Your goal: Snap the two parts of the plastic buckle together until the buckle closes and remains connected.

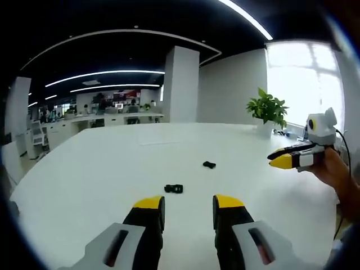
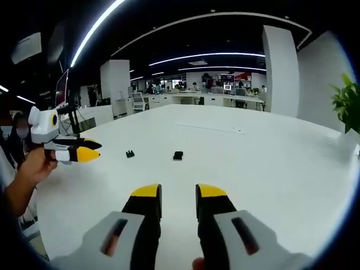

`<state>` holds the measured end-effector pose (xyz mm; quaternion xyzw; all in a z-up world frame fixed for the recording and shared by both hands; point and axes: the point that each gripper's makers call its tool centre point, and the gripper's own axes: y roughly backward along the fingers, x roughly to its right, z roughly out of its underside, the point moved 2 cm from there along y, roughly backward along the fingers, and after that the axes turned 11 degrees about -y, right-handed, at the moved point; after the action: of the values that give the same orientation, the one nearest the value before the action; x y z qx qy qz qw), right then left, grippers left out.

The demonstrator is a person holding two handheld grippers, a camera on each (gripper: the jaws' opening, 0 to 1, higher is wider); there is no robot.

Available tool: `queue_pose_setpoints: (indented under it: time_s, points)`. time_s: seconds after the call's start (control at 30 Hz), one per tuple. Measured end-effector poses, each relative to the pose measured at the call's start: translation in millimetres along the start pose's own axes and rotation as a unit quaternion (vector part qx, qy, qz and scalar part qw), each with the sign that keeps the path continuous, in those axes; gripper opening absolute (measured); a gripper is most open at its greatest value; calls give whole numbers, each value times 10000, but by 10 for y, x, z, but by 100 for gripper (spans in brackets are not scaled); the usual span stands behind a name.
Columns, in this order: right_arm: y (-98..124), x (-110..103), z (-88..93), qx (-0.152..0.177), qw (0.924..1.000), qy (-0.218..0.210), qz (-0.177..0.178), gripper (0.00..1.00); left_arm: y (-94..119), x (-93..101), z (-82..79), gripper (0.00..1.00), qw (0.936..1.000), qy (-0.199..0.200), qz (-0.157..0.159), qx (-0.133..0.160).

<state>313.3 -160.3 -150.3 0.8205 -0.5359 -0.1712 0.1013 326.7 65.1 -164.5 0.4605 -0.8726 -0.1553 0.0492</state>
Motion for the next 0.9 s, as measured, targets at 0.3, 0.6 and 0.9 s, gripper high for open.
queue_pose_setpoints:
  time_s: [0.3,0.6,0.9]
  points:
    - [-107,-21,-60,-48,9998,199,-19,22,-72,-64,-6,34,9998,-140,-111,-95]
    - [-243,-18,-112,-175,9994,311,21,21,-159,-73,-10,34,9995,-224,-113,-195]
    - [-380,32,-81,-319,9990,295,70,21,-256,-60,16,34,9993,-213,-80,-297]
